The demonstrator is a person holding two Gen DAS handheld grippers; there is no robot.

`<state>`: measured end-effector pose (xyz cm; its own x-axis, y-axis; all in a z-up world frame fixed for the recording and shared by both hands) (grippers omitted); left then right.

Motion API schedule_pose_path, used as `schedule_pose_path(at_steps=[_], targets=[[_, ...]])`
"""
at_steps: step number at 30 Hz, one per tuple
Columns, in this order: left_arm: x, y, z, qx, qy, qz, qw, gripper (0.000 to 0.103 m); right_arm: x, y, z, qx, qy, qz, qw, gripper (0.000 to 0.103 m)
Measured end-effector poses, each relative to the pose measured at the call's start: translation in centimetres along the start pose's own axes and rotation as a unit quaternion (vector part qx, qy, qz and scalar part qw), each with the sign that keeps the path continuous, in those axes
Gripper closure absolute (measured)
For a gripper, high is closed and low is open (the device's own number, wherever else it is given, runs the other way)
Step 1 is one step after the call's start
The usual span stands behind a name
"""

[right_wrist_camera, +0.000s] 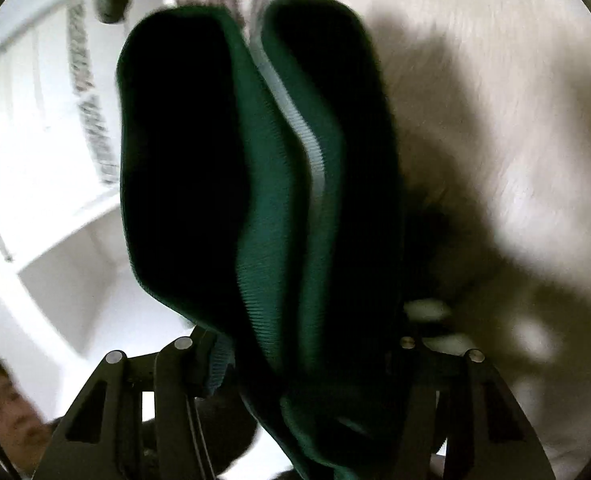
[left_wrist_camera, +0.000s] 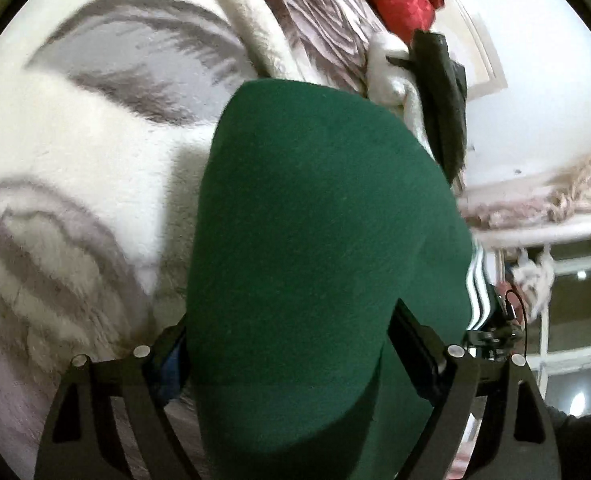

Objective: Fold large clothes

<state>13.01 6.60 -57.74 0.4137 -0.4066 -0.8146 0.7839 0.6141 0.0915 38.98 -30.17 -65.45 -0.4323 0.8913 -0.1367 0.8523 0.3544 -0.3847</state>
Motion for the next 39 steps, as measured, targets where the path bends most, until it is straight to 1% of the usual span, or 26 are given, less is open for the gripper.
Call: schedule_pose_path(at_steps=[1,2,3,4,5,6,8,10,11,13,14,15,17,18,19,20,23,26,28,33,38,39], targets=[[0.2,0.1,-0.4,0.002,-0.011,-0.010,0.9999,0.016,-0.1,-0.3,0.0,-0.009,-0.007,-0.001,1.000,0.046],[0.6,0.1,-0.9,0.001,-0.024,-0.022,0.9995,0.014,-0.4,-0.5,0.1,-0.024,-0.031,0.003,0.999,0.045],[1.1,0.0,-1.3,-0.004,-0.038,-0.035,0.9987,0.014,-0.7,-0.4,0.3,-0.048,-0.070,0.015,0.996,0.041],[1.5,-0.1,-1.4,-0.009,-0.052,-0.044,0.9976,0.014,-0.9,-0.1,0.6,-0.063,-0.094,0.023,0.993,0.025],[1.6,-0.1,-1.4,-0.012,-0.058,-0.046,0.9972,0.013,-1.0,0.3,1.1,-0.072,-0.112,0.028,0.991,0.011],[1.7,-0.1,-1.3,-0.013,-0.061,-0.044,0.9971,0.013,-0.7,1.1,2.1,-0.074,-0.114,0.024,0.990,0.010],[1.8,-0.1,-1.2,-0.012,-0.060,-0.040,0.9973,0.013,0.4,2.6,3.8,-0.070,-0.099,-0.002,0.993,0.003],[1.9,-0.1,-1.2,-0.016,-0.069,-0.036,0.9969,0.013,1.1,3.7,4.3,-0.069,-0.098,-0.022,0.993,0.000],[1.9,-0.1,-1.2,-0.015,-0.071,-0.035,0.9968,0.013,1.6,3.9,4.2,-0.066,-0.097,-0.031,0.993,0.000],[2.0,-0.1,-1.4,-0.016,-0.081,-0.033,0.9961,0.013,3.2,4.0,3.5,-0.082,-0.099,-0.059,0.990,0.000],[2.0,-0.2,-1.5,-0.016,-0.085,-0.033,0.9957,0.013,4.4,3.9,3.3,-0.087,-0.086,-0.074,0.990,0.000],[2.0,-0.1,-1.7,-0.021,-0.093,-0.031,0.9950,0.013,5.3,4.0,3.2,-0.089,-0.081,-0.081,0.989,0.000],[2.0,0.2,-2.1,-0.028,-0.101,-0.030,0.9940,0.014,6.9,4.5,3.3,-0.085,-0.095,-0.073,0.989,0.000],[1.8,0.3,-2.2,-0.037,-0.112,-0.023,0.9928,0.014,7.0,4.6,3.5,-0.074,-0.094,-0.064,0.991,0.001],[1.7,0.3,-2.1,-0.038,-0.115,-0.020,0.9924,0.016,6.9,4.5,3.5,-0.070,-0.095,-0.053,0.992,0.011],[1.3,0.3,-1.8,-0.032,-0.113,-0.016,0.9930,0.021,6.6,4.2,3.4,-0.071,-0.097,-0.043,0.992,0.033],[0.2,0.3,0.1,0.000,-0.104,-0.004,0.9946,0.029,5.9,2.1,2.4,-0.069,-0.095,-0.009,0.993,0.051],[-0.9,0.9,1.6,0.020,-0.103,-0.003,0.9945,0.032,5.2,0.0,0.9,-0.071,-0.079,0.032,0.994,0.059],[-1.7,1.6,2.9,0.036,-0.103,-0.005,0.9940,0.032,4.9,-1.3,-0.1,-0.076,-0.070,0.056,0.993,0.061],[-4.3,4.7,6.3,0.077,-0.108,-0.010,0.9911,0.032,4.5,-4.3,-3.2,-0.083,-0.038,0.101,0.991,0.062],[-6.8,8.4,10.7,0.125,-0.124,-0.018,0.9842,0.032,2.7,-6.3,-8.3,-0.101,-0.026,0.148,0.983,0.062],[-7.2,9.9,12.5,0.135,-0.130,-0.022,0.9820,0.032,2.1,-6.6,-9.8,-0.108,-0.027,0.161,0.981,0.062]])
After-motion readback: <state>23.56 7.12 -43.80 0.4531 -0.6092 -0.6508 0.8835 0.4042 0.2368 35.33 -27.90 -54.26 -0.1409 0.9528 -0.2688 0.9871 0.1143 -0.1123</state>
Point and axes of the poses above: each gripper's, at about its wrist camera, not at the fingertips, and x roughly the way its jaws point, z to its right, y to its top, the point moved 2 cm from there along x, roughly the way its jaws point, and after that the axes turned 10 degrees about y, right-handed, at the moved point
